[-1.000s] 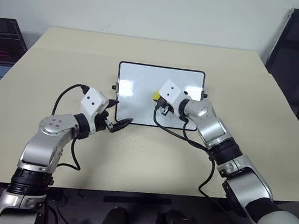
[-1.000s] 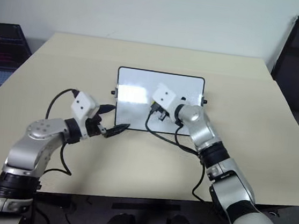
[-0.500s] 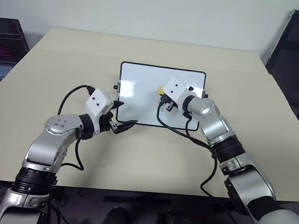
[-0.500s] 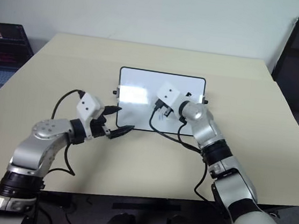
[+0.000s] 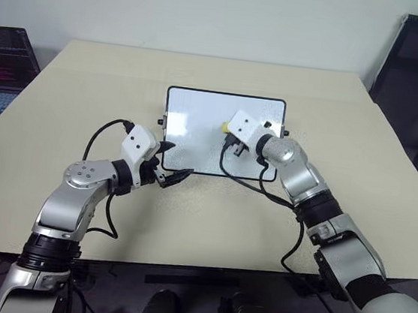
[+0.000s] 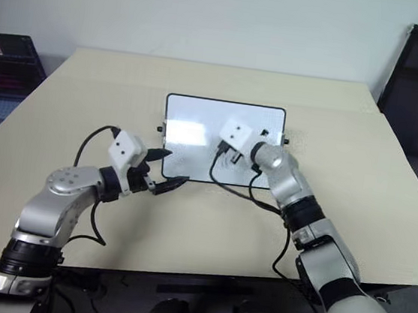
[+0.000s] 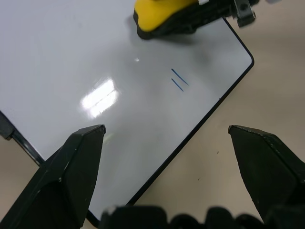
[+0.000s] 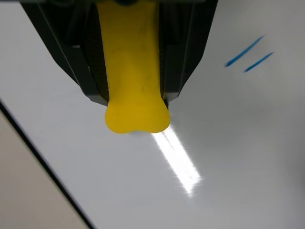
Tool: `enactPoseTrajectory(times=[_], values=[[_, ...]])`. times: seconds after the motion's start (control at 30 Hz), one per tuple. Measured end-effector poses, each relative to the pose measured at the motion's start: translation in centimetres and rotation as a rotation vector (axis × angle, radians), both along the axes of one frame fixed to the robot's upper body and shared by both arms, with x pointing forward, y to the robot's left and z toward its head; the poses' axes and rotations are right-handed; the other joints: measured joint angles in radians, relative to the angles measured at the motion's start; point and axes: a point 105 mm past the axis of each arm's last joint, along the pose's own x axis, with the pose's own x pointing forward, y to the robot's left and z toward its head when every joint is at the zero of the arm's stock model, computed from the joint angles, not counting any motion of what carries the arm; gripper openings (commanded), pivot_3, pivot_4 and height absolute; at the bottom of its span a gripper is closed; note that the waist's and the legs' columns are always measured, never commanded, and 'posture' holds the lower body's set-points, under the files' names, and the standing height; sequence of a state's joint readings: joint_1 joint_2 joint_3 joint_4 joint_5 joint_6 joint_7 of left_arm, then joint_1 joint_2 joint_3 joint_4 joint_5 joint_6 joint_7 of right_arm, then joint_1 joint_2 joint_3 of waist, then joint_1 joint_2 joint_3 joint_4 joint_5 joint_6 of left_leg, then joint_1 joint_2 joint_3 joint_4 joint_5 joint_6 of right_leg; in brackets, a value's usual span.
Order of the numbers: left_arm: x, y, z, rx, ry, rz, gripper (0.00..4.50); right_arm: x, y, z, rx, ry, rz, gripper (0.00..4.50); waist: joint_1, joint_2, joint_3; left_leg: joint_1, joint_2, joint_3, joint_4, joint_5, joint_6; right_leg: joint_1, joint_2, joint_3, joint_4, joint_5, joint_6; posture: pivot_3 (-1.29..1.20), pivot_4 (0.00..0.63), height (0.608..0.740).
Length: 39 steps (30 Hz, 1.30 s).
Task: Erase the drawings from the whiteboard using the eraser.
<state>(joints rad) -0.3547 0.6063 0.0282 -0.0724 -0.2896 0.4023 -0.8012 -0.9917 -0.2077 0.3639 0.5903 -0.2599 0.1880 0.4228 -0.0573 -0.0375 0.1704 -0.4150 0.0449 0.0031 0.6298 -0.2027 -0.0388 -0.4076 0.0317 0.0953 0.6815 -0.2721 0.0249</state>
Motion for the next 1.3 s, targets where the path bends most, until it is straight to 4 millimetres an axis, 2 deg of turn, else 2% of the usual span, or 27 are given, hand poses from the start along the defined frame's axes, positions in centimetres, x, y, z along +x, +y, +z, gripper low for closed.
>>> enactPoseTrajectory(times=[0.13,0.4,0.57,0.67,0.77,0.87,0.97,1.07,1.2,1.3], values=[[0.0,0.0,0.0,0.0,0.0,0.0,4.5,-0.2,0.5,-0.2,-0.001,0.007,0.015,1.07,-0.001,0.0,0.0,0.0,0.0,0.0,-0.001,0.0,0.0,0.0,0.0,0.0,0.0,0.001,-0.002,0.0,0.15,0.74],[0.0,0.0,0.0,0.0,0.002,0.0,4.5,-1.9,1.2,-2.3,-0.075,0.095,0.117,1.07,-0.004,0.0,0.0,0.0,0.0,0.001,0.0,0.0,0.0,0.0,0.0,0.0,0.0,0.0,0.0,0.0,0.15,0.74],[-0.1,0.0,-0.1,0.001,0.006,-0.003,4.5,-1.4,-0.2,-0.4,0.141,0.132,0.049,1.07,-0.001,0.0,0.0,-0.002,0.0,0.0,-0.001,0.0,0.0,-0.001,0.0,0.0,0.0,0.0,-0.001,0.0,0.15,0.74],[-0.2,0.4,-0.1,0.009,0.011,-0.003,4.5,-2.6,-0.2,1.2,0.291,0.177,0.099,1.07,0.0,0.0,0.0,-0.003,0.0,0.0,-0.002,-0.001,0.0,-0.002,0.0,0.0,-0.001,0.001,-0.002,0.0,0.15,0.74],[-0.2,0.4,0.1,-0.017,0.009,-0.008,4.5,-5.1,0.2,1.9,0.412,0.264,0.176,1.07,0.001,0.0,0.0,-0.004,0.0,-0.001,-0.003,-0.001,-0.001,-0.003,0.0,-0.001,-0.001,0.0,-0.003,0.0,0.15,0.74],[-0.3,0.6,0.3,-0.035,0.007,-0.008,4.5,-7.3,-0.3,1.5,0.45,0.326,0.212,1.07,0.001,0.0,0.0,-0.004,0.0,-0.001,-0.003,-0.002,-0.001,-0.003,0.0,-0.001,-0.001,0.0,-0.002,0.0,0.15,0.74],[-0.7,0.8,0.0,-0.051,0.014,-0.02,4.5,-9.5,-2.1,0.4,0.447,0.37,0.207,1.07,0.002,0.0,0.0,-0.004,0.0,-0.001,-0.002,-0.002,-0.001,-0.003,-0.001,-0.001,-0.002,-0.001,0.0,0.0,0.15,0.74],[-1.2,1.0,-0.6,-0.057,0.037,-0.036,4.5,-10.8,-3.9,-1.5,0.442,0.435,0.16,1.07,0.001,0.0,0.0,-0.004,0.0,0.0,-0.002,-0.002,-0.001,-0.003,-0.001,-0.001,-0.002,-0.003,0.002,0.0,0.15,0.74],[-1.6,1.3,-0.8,-0.046,0.037,-0.046,4.5,-11.5,-5.2,-3.1,0.436,0.465,0.11,1.07,-0.002,0.0,0.0,-0.003,0.001,0.0,-0.002,-0.002,-0.001,-0.003,0.0,0.0,-0.002,-0.003,0.001,0.0,0.15,0.74],[-1.7,1.4,-1.0,-0.045,0.04,-0.048,4.5,-11.2,-5.6,-3.3,0.429,0.424,0.074,1.07,-0.002,0.0,0.001,-0.002,0.001,0.001,-0.002,-0.002,-0.001,-0.003,0.0,0.0,-0.001,-0.003,0.002,0.0,0.15,0.74]])
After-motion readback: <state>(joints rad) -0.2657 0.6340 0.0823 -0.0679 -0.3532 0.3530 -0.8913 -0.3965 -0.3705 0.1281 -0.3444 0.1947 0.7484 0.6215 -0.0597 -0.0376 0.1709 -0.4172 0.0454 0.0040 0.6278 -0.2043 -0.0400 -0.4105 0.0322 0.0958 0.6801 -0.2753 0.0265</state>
